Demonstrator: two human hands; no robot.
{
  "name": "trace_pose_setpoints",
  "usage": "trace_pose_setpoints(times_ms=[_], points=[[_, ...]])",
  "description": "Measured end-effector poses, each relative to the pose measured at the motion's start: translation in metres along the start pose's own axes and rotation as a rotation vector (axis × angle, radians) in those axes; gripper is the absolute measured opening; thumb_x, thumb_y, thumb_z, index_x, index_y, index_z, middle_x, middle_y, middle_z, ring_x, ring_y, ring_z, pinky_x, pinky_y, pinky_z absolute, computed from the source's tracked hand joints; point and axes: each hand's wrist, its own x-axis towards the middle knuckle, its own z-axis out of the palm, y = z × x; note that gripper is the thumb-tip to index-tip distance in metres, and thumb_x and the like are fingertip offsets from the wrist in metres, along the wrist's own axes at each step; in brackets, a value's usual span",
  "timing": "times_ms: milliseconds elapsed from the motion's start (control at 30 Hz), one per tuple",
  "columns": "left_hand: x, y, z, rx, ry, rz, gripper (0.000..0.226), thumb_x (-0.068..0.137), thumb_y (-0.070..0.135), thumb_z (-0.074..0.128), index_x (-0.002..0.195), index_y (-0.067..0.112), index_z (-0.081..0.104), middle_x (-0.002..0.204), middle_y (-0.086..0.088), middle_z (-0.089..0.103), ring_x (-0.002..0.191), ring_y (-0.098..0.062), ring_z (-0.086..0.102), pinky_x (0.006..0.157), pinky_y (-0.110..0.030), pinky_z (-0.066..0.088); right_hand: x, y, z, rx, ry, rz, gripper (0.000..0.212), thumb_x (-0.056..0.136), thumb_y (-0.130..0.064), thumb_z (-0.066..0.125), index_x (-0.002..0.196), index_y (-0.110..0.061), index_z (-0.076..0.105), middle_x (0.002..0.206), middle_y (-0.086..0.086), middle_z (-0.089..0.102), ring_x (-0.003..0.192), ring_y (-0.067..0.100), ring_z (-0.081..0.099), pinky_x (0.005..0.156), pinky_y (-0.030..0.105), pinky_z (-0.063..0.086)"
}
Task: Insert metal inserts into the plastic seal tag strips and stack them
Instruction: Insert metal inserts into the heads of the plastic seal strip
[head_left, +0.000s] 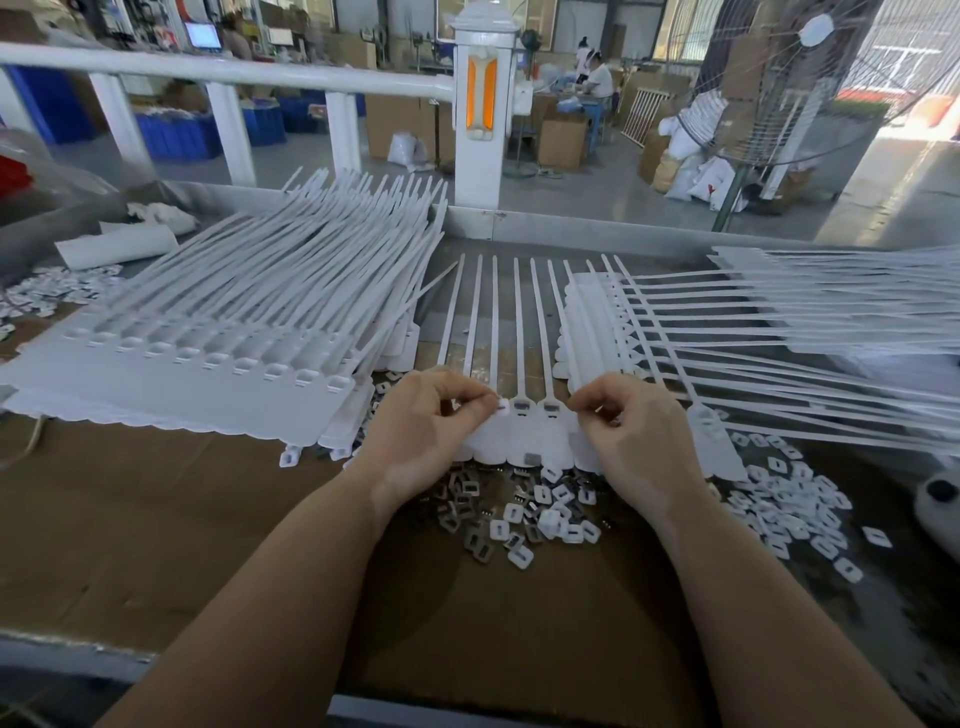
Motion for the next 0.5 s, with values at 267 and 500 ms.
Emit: trace_pose_setpoints(times_ms=[267,500], points=[[0.003,-0.005,-0.004,-0.128,0.113,-0.116,0.005,0.082,0.026,0.068,0.079,0.024,0.071,0.072,0.012,0.066,0.064,0.005,0.052,0.059,-0.004,0.039,-0.001,0.001,0.0,-0.003,-0.005,0.006,0.018,0.085,-0.005,0.059,0.085,-0.021,0.067,0.086,-0.007,0.062,0.083,0.01,0.057,0.078,0.025,0.047],[0.006,-0.012,-0.008,-0.207,0.237,-0.151,0.004,0.081,0.016,0.071,0.08,0.02,0.073,0.074,0.011,0.068,0.065,0.009,0.057,0.059,-0.001,0.04,-0.001,0.0,0.0,-0.021,-0.013,0.005,0.017,0.085,-0.006,0.058,0.086,-0.02,0.067,0.089,-0.006,0.063,0.085,0.01,0.057,0.08,0.026,0.048]])
